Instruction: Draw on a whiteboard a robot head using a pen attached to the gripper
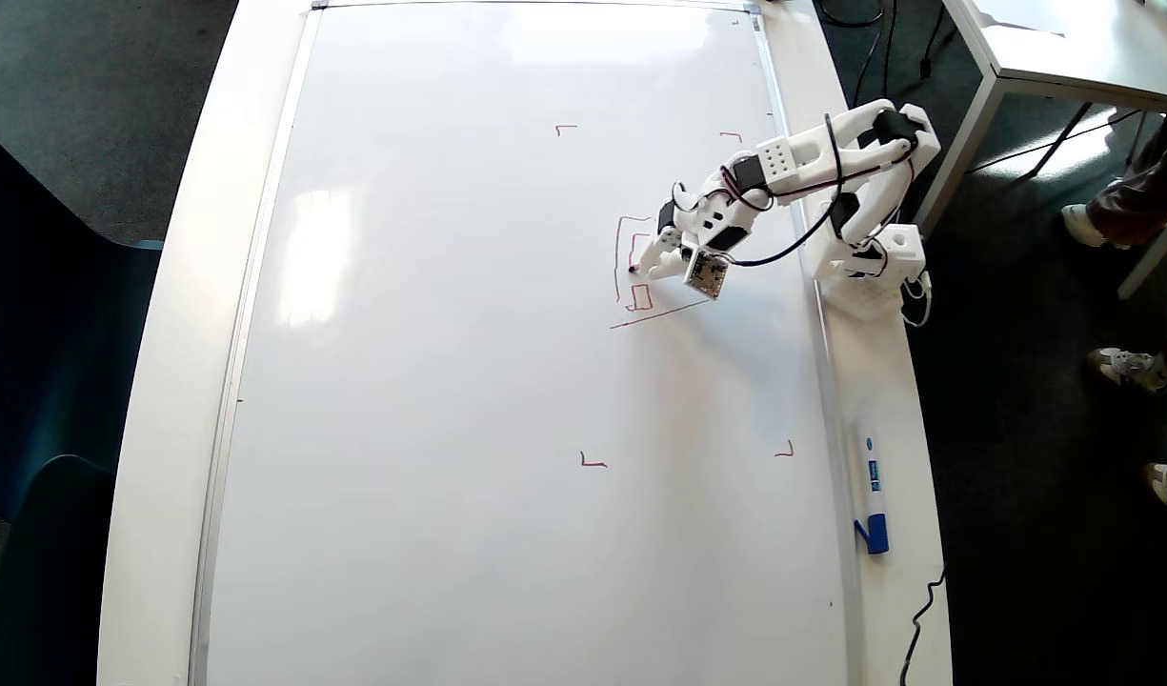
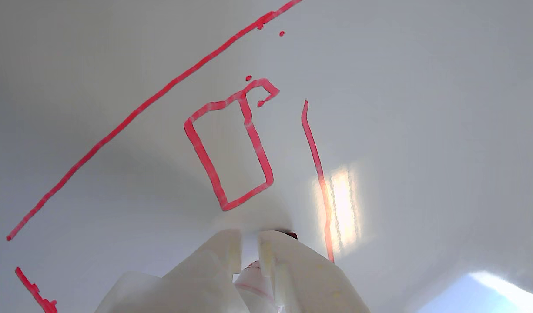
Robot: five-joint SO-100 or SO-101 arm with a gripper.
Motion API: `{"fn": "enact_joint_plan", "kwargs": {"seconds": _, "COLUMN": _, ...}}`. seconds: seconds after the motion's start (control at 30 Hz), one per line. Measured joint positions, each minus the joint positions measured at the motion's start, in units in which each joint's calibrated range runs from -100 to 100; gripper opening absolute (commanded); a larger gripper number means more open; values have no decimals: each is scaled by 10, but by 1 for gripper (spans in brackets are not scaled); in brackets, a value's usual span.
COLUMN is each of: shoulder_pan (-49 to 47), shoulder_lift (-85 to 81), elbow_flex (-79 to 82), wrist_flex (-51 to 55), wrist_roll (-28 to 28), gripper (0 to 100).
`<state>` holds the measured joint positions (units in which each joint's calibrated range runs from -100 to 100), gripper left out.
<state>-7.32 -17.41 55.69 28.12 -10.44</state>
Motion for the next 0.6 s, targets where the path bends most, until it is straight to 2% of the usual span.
{"fn": "enact_joint_plan", "kwargs": {"seconds": 0.23, "shoulder_pan": 0, "shoulder_lift": -12, "elbow_flex": 6, "wrist_flex": 0, "wrist_roll": 0, "gripper": 1}}
{"fn": "enact_joint_plan", "kwargs": {"seconds": 0.6, "shoulder_pan": 0, "shoulder_lift": -175, "elbow_flex": 126, "wrist_flex": 66, "wrist_roll": 0, "gripper": 1}}
